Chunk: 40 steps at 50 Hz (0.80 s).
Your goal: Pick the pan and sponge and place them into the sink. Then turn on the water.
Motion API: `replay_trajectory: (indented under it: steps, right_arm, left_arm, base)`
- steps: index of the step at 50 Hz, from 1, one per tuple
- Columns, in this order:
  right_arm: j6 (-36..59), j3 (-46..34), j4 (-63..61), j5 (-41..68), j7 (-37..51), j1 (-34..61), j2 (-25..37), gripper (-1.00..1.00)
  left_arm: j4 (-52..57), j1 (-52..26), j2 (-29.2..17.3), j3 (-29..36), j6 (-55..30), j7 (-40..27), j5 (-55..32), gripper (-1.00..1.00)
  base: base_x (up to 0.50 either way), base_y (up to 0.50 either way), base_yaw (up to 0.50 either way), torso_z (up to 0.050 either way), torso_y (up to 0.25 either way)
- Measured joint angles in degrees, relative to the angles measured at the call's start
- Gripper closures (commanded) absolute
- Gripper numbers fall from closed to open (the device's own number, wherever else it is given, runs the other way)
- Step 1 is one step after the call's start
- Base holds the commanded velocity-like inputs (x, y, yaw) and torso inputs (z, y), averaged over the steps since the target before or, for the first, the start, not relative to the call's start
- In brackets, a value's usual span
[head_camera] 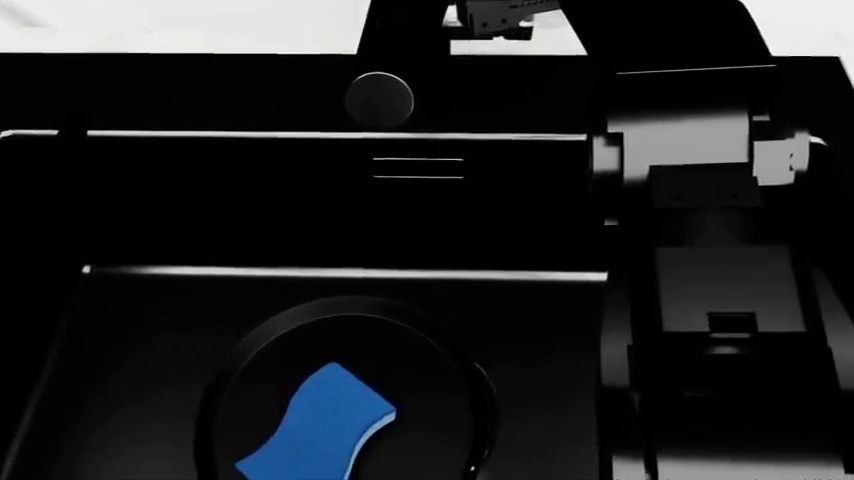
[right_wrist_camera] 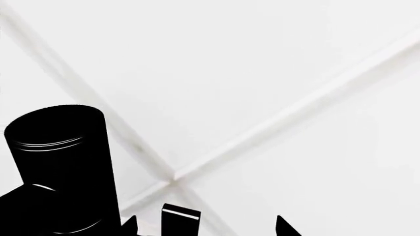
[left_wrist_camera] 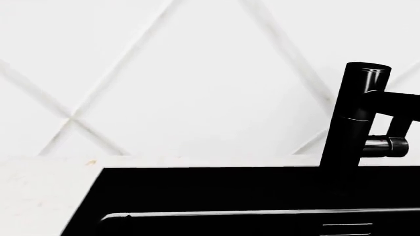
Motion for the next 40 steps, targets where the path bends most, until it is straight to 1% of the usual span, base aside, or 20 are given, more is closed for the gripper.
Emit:
replay_trajectory:
  steps: [10,23,40]
  right_arm:
    - [0.0,-0.2,0.0,0.0,0.0,0.6,0.0,-1.0]
    - [-0.1,-0.6,0.0,0.0,0.0,1.1,0.1,-1.0]
    - [-0.3,-1.2,0.0,0.0,-0.2,2.2,-0.2,-1.0]
  left_arm:
    - [0.2,-0.6,-0.3,0.2,-0.3,-0.2,0.2,-1.0]
    - [0.2,-0.5,-0.4,0.6,-0.1,0.0,0.5,-1.0]
    - [0.0,-0.2,-0.4,0.1,0.3,-0.2,0.1,-1.0]
  base:
    - [0.0,0.0,0.0,0.004,-0.093]
    - [0.0,0.0,0.0,0.006,-0.171]
    - [0.0,0.0,0.0,0.006,-0.027]
